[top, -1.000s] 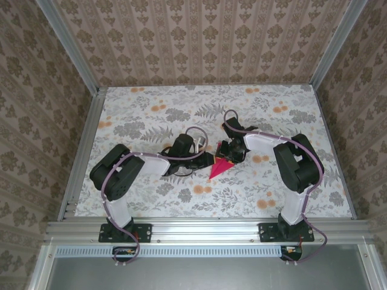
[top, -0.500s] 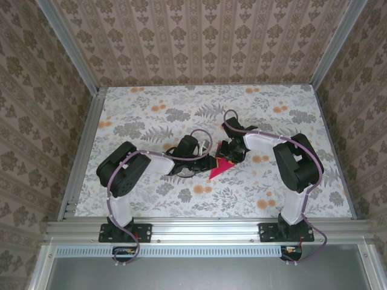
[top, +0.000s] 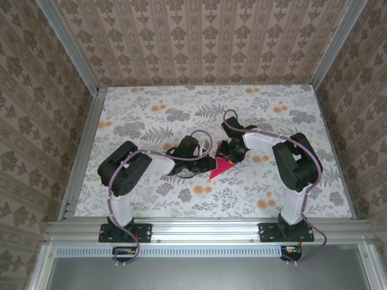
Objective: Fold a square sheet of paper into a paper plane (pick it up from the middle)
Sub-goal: Fourth fold the wing at the center of the table.
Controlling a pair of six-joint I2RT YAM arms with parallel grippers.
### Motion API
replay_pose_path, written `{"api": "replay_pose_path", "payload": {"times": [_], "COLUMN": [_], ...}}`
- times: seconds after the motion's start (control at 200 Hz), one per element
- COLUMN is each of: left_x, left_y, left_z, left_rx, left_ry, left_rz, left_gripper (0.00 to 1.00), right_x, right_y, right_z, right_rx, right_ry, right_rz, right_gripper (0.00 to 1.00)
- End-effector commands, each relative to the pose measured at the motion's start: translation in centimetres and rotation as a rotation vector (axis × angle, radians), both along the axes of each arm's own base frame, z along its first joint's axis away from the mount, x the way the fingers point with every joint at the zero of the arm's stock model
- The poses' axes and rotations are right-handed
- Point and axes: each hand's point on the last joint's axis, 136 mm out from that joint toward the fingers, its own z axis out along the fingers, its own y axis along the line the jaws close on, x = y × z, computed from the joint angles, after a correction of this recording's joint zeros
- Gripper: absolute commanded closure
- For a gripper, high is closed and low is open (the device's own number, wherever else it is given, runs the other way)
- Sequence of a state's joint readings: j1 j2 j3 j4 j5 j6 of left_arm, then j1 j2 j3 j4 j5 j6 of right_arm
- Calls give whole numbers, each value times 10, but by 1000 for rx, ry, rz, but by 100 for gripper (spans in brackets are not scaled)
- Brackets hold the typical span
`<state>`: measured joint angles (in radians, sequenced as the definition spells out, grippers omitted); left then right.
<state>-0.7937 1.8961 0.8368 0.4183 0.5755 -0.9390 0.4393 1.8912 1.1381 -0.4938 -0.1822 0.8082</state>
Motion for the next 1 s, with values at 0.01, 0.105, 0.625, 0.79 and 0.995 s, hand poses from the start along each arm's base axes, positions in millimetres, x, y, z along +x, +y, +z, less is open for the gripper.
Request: {"api": "replay_pose_path", "payload": {"times": [0.01, 0.105, 0.625, 0.79, 0.995], "left_x": [-5, -6, -2, 9, 17], "left_y": [-1, -1, 4, 11, 23], "left_z": [-13, -14, -8, 16, 24], "left_rx": [38, 41, 45, -21, -49], "left_ry": [19, 19, -3, -60, -86], "left_rz": [-14, -16, 22, 81, 152], "left_gripper": [85, 85, 88, 86, 84], "right_x": [-69, -69, -74, -76, -77], "right_y": [-55, -55, -60, -63, -64], "right_z": [-82, -82, -90, -91, -94], "right_rx": [-264, -267, -307, -322, -333], "right_ry": [275, 276, 303, 309, 316], "right_rz": [-5, -3, 6, 9, 17], "right_gripper": [52, 52, 52, 52, 50]}}
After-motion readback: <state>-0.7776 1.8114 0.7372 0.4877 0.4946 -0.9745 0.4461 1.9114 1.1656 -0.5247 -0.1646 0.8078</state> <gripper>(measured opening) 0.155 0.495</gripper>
